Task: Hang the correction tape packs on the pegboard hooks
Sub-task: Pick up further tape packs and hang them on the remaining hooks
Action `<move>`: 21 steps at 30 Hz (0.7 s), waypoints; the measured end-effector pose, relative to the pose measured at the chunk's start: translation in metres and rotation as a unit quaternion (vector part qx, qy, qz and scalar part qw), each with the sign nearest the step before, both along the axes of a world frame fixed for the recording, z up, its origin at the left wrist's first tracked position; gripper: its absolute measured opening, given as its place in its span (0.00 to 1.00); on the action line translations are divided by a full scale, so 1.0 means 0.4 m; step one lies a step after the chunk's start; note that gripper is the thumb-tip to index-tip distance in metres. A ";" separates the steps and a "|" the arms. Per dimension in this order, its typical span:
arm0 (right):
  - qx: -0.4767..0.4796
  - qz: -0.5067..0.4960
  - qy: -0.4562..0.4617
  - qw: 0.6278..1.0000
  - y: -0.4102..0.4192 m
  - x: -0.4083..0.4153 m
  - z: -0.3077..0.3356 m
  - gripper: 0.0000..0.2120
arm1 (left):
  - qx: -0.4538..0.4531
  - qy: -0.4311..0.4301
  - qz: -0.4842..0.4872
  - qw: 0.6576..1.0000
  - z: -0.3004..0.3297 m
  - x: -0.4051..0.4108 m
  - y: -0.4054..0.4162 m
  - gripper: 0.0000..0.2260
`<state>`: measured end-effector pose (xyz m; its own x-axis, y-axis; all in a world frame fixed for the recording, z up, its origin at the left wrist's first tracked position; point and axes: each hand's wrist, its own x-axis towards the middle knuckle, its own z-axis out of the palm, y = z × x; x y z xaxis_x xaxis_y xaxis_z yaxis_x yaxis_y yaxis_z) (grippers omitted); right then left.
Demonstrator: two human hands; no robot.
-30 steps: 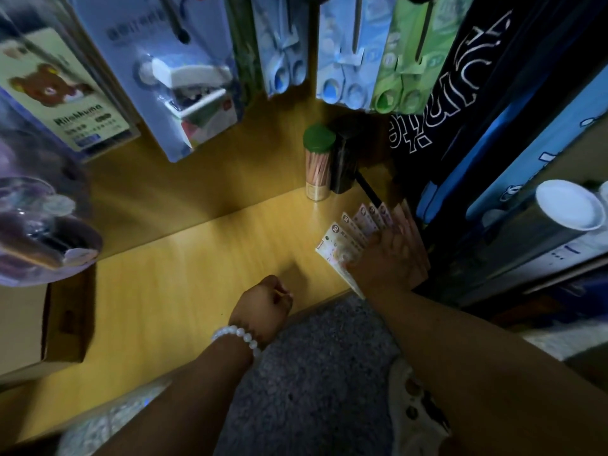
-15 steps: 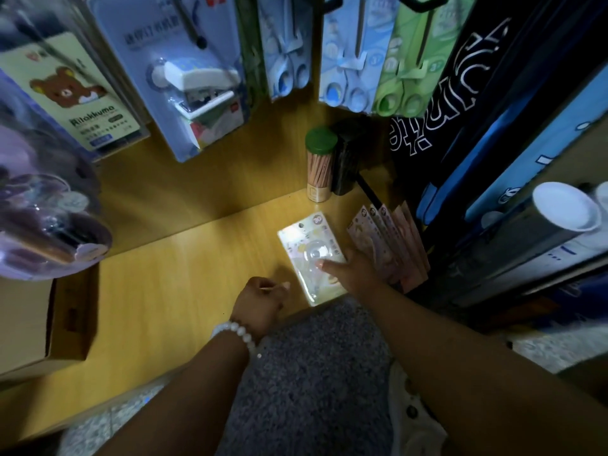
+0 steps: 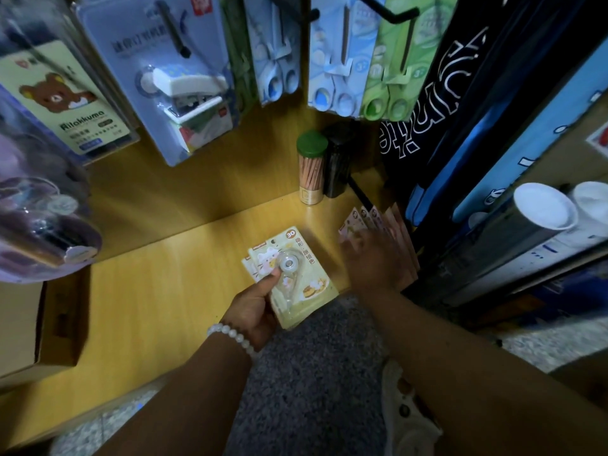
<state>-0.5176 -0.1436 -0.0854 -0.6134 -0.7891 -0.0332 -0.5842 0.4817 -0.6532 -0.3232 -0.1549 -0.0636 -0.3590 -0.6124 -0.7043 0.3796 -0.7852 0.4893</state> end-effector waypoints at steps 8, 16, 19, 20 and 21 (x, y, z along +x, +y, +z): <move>0.162 -0.026 0.178 0.970 0.000 -0.126 -0.061 0.35 | 0.010 0.014 -0.012 1.000 -0.014 0.011 0.007 0.16; 0.162 0.016 0.252 0.954 -0.010 -0.123 -0.082 0.27 | 0.014 0.021 -0.011 1.000 -0.010 0.012 0.003 0.14; 0.164 0.024 0.249 0.954 -0.016 -0.126 -0.084 0.20 | 0.015 0.018 -0.014 1.000 -0.010 0.012 0.004 0.16; 0.179 0.022 0.241 0.953 -0.020 -0.128 -0.081 0.18 | 0.018 0.015 -0.015 1.000 -0.009 0.012 0.005 0.16; 0.192 0.017 0.231 0.954 -0.024 -0.131 -0.077 0.18 | 0.022 0.012 -0.016 1.000 -0.009 0.013 0.007 0.17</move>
<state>-0.5700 -0.1532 -0.1164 -0.6062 -0.7933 -0.0564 -0.7870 0.6085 -0.1014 -0.3179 -0.1523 -0.0674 -0.3958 -0.5683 -0.7214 0.3649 -0.8182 0.4444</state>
